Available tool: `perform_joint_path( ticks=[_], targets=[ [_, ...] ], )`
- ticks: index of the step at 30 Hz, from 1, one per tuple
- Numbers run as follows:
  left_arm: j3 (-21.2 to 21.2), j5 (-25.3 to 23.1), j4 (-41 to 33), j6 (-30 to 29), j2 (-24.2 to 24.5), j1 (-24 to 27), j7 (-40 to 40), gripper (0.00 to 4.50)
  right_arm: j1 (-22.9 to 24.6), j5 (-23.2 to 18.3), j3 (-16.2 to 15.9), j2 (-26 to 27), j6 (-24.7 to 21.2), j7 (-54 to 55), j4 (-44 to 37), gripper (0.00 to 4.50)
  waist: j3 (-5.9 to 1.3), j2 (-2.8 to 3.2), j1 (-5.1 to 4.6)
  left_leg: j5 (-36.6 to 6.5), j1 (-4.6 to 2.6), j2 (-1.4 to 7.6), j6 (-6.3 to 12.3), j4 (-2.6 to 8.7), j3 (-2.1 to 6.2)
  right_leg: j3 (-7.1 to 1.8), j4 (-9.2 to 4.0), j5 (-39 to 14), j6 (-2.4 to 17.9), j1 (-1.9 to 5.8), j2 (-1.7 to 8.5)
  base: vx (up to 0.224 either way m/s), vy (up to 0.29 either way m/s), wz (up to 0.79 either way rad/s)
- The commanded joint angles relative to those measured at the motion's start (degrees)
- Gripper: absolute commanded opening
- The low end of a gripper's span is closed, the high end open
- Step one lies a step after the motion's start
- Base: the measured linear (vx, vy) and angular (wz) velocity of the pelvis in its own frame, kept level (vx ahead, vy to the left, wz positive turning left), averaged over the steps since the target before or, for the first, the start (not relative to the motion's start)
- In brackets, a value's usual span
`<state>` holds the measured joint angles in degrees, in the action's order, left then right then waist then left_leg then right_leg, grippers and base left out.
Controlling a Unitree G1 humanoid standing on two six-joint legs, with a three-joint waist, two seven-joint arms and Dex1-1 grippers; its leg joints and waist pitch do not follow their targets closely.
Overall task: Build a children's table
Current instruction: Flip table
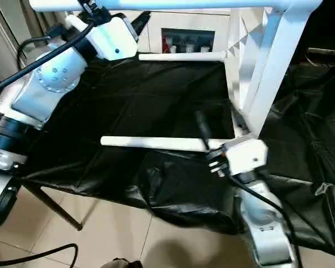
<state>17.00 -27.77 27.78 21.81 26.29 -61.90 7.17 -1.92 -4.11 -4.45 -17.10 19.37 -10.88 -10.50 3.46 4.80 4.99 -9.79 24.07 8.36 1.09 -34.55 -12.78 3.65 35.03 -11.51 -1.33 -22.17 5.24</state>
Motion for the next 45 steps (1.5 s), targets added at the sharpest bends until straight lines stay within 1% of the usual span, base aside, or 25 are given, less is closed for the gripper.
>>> perform_joint_path(
  ticks=[1,2,4,7,8,10,12,17,20,23,24,25,26,27,28,29,32,34,35,36,37,39,41,43,45],
  targets=[
    [-0.04,-0.21,0.47,0.45,0.17,-1.59,0.92,3.64,-0.64,0.15,-0.28,-0.19,-0.51,-1.08,-0.93,3.11,-3.84,-0.43,-0.06,-17.17,-2.35,5.14,2.41,4.57,3.92,-2.62,-3.92,-5.43,12.76,1.36,4.29,0.0,0.0,0.0],
    [-0.21,-0.04,0.52,0.38,0.15,-1.6,1.34,3.41,-0.94,0.36,-0.27,0.02,-0.74,-1.47,-0.91,3.11,-3.86,-0.46,-0.05,-17.24,-2.35,5.17,2.35,4.59,3.96,-2.61,-3.9,-5.49,12.7,1.39,4.29,0.0,0.0,0.0],
    [-0.28,-0.28,0.56,0.07,0.21,-1.64,1.31,3.3,-1.19,0.25,-0.3,0.07,-0.96,-1.63,-0.91,3.11,-3.73,-0.94,-0.04,-16.98,-2.31,5.14,2.59,4.61,3.88,-2.65,-3.97,-5.97,12.7,1.37,4.38,0.0,0.0,0.0],
    [-0.68,-0.49,0.86,-0.2,0.39,-1.73,1.05,3.12,-1.65,0.09,-0.67,0.09,-1.38,-2.16,-1.09,3.11,-3.71,-0.74,0.0,-16.43,-2.31,5.16,2.73,4.6,3.92,-2.63,-3.93,-6.29,12.47,1.33,4.34,0.0,0.0,0.0],
    [-0.86,-0.27,1.0,-0.36,0.34,-1.8,1.17,2.99,-1.78,0.17,-0.74,0.17,-1.37,-2.4,-1.11,3.11,-3.7,-1.04,-0.08,-16.37,-2.23,5.13,2.84,4.58,3.86,-2.65,-3.98,-6.25,12.41,1.35,4.35,0.0,0.0,0.0],
    [-0.94,-0.17,1.07,-0.54,0.3,-1.86,1.31,2.82,-1.87,0.24,-0.75,0.24,-1.33,-2.57,-1.11,3.11,-3.71,-0.88,0.02,-16.14,-2.22,5.13,2.9,4.56,3.88,-2.66,-3.96,-6.44,12.42,1.35,4.44,0.0,0.0,0.0],
    [-0.86,0.28,0.62,-0.89,0.08,-1.97,2.32,2.66,-2.13,0.08,-0.72,0.39,-1.33,-3.02,-1.17,3.11,-3.69,-0.98,0.0,-16.3,-2.26,5.14,2.88,4.59,3.87,-2.65,-4.04,-7.16,12.34,1.3,4.41,0.0,0.0,0.0],
    [-0.43,1.28,-0.44,-1.99,-0.18,-1.84,5.13,2.25,-2.47,0.0,-0.61,0.41,-1.42,-3.61,-1.05,3.11,-3.57,-0.86,0.13,-17.8,-2.56,5.29,1.83,4.77,3.86,-2.8,-4.27,-9.23,12.04,0.99,4.46,0.0,0.0,0.0],
    [-0.55,2.83,-1.43,-3.99,-0.43,-1.5,8.03,2.15,-2.57,0.08,-0.6,0.44,-1.49,-3.83,-0.92,3.11,-3.57,-0.91,0.19,-17.8,-2.46,5.28,1.61,4.86,3.88,-2.79,-4.19,-9.23,12.0,1.08,4.53,0.0,0.0,0.0],
    [-2.43,7.92,-3.27,-9.6,-1.88,-0.78,13.22,2.08,-2.67,0.08,-0.73,0.44,-1.82,-4.3,-0.88,3.11,-3.52,-0.78,0.26,-18.18,-2.49,5.24,1.4,4.86,3.85,-2.8,-4.21,-9.59,12.44,0.97,4.55,0.0,0.0,0.0],
    [-2.43,7.92,-3.27,-9.6,-1.88,-0.78,13.22,2.08,-2.67,0.08,-0.73,0.44,-1.82,-4.3,-0.88,3.11,-3.49,-0.9,0.19,-18.37,-2.49,5.23,1.41,4.91,3.81,-2.82,-4.26,-9.81,12.43,0.98,4.54,0.0,0.0,0.0],
    [-5.7,14.21,-4.8,-17.06,-4.4,-0.24,16.34,2.08,-2.6,-0.13,-0.67,0.34,-2.07,-4.79,-0.78,3.11,-3.53,-0.79,0.25,-18.43,-2.42,5.19,1.44,4.84,3.85,-2.81,-4.26,-9.93,12.41,1.06,4.62,0.0,0.0,0.0],
    [-6.7,15.92,-5.2,-19.08,-5.15,-0.21,16.85,2.07,-2.57,-0.17,-0.66,0.29,-2.14,-4.93,-0.74,3.11,-3.44,-0.9,0.34,-18.19,-2.56,5.19,1.44,4.87,3.68,-2.83,-4.35,-10.39,12.96,0.92,4.65,0.0,0.0,0.0],
    [-9.05,19.42,-5.84,-23.43,-6.9,-0.36,17.28,2.07,-2.49,-0.34,-0.61,0.17,-2.33,-5.29,-0.64,3.11,-3.45,-0.97,0.41,-17.84,-2.58,5.21,1.72,4.79,3.63,-2.88,-4.38,-10.61,13.09,0.99,4.73,0.0,0.0,0.0],
    [-9.71,20.3,-5.96,-24.55,-7.41,-0.38,17.18,2.07,-2.47,-0.4,-0.61,0.12,-2.37,-5.4,-0.6,3.11,-3.45,-1.01,0.58,-17.49,-2.5,5.14,2.03,4.67,3.67,-2.84,-4.37,-11.0,13.02,1.0,4.79,0.0,0.0,0.0],
    [-11.14,21.87,-6.29,-26.7,-8.42,-0.41,16.78,2.07,-2.4,-0.56,-0.64,-0.01,-2.65,-5.75,-0.53,3.11,-3.55,-0.86,1.0,-16.17,-2.43,5.06,3.15,4.46,3.63,-2.87,-4.58,-12.39,12.41,1.04,4.95,0.0,0.0,0.0],
    [-12.39,22.93,-6.79,-28.6,-9.18,-0.61,16.55,2.08,-2.31,-0.59,-0.72,-0.21,-2.93,-6.1,-0.47,3.11,-3.59,-1.1,1.4,-14.62,-2.26,4.91,4.57,4.23,3.51,-2.85,-4.65,-13.42,11.69,1.05,5.0,0.0,0.0,0.0],
    [-13.53,23.68,-6.9,-29.89,-9.8,-1.0,15.85,2.08,-2.23,-0.55,-0.71,-0.46,-3.12,-6.38,-0.3,3.11,-3.59,-0.83,1.49,-13.77,-1.97,4.77,5.26,4.13,3.65,-2.7,-4.85,-15.57,10.91,1.12,5.05,0.0,0.0,0.0],
    [-16.0,24.52,-7.9,-33.43,-11.04,-1.6,15.25,2.08,-2.0,-0.67,-0.44,-0.65,-3.56,-6.9,-0.12,3.11,-3.6,-0.29,1.41,-14.54,-2.03,4.78,4.86,4.2,3.75,-2.63,-4.95,-17.33,10.47,1.06,4.99,0.0,0.0,0.0],
    [-18.19,25.3,-8.42,-36.21,-12.08,-2.19,14.34,2.08,-1.69,-0.99,-0.18,-0.78,-4.24,-7.27,-0.03,3.11,-3.55,-0.52,1.23,-15.72,-2.25,4.84,4.47,4.33,3.73,-2.58,-5.15,-18.46,10.2,0.9,4.73,0.0,0.0,0.0],
    [-18.65,25.49,-8.5,-36.79,-12.3,-2.31,14.11,2.08,-1.63,-1.07,-0.14,-0.81,-4.4,-7.33,-0.02,3.11,-3.55,-0.5,1.25,-16.62,-2.31,4.79,4.06,4.32,3.79,-2.6,-5.27,-19.67,9.98,0.8,4.8,0.0,0.0,0.0],
    [-19.49,25.64,-8.55,-37.51,-12.55,-2.64,13.8,2.08,-1.0,-1.21,-0.16,-0.96,-5.14,-7.48,0.07,3.11,-3.47,-0.46,1.06,-17.3,-2.11,4.68,3.79,4.44,3.88,-2.53,-5.39,-20.66,9.6,0.85,4.76,0.0,0.0,0.0],
    [-20.22,25.94,-8.52,-37.82,-12.8,-2.87,13.21,2.08,0.01,-1.4,-0.17,-0.96,-5.47,-7.71,0.39,3.11,-3.68,-0.37,1.09,-16.96,-2.08,4.73,3.84,4.42,3.94,-2.56,-5.29,-18.74,9.84,0.79,4.62,0.0,0.0,0.0],
    [-21.57,26.19,-9.01,-38.51,-13.35,-2.49,11.67,2.08,1.56,-5.41,1.91,1.81,-5.49,-6.09,0.82,3.36,-3.66,-0.35,0.92,-16.32,-1.71,4.67,4.36,4.49,3.95,-2.54,-5.23,-16.73,10.27,0.97,4.66,0.0,0.0,0.0],
    [-22.71,26.04,-9.92,-39.53,-13.83,-1.84,10.67,2.05,2.45,-7.6,3.59,3.42,-5.36,-4.73,1.09,3.43,-4.09,-0.18,0.8,-14.15,-1.51,4.88,5.56,4.42,4.12,-2.43,-4.83,-12.53,10.92,1.05,4.71,0.0,0.0,0.0]
  ],
)
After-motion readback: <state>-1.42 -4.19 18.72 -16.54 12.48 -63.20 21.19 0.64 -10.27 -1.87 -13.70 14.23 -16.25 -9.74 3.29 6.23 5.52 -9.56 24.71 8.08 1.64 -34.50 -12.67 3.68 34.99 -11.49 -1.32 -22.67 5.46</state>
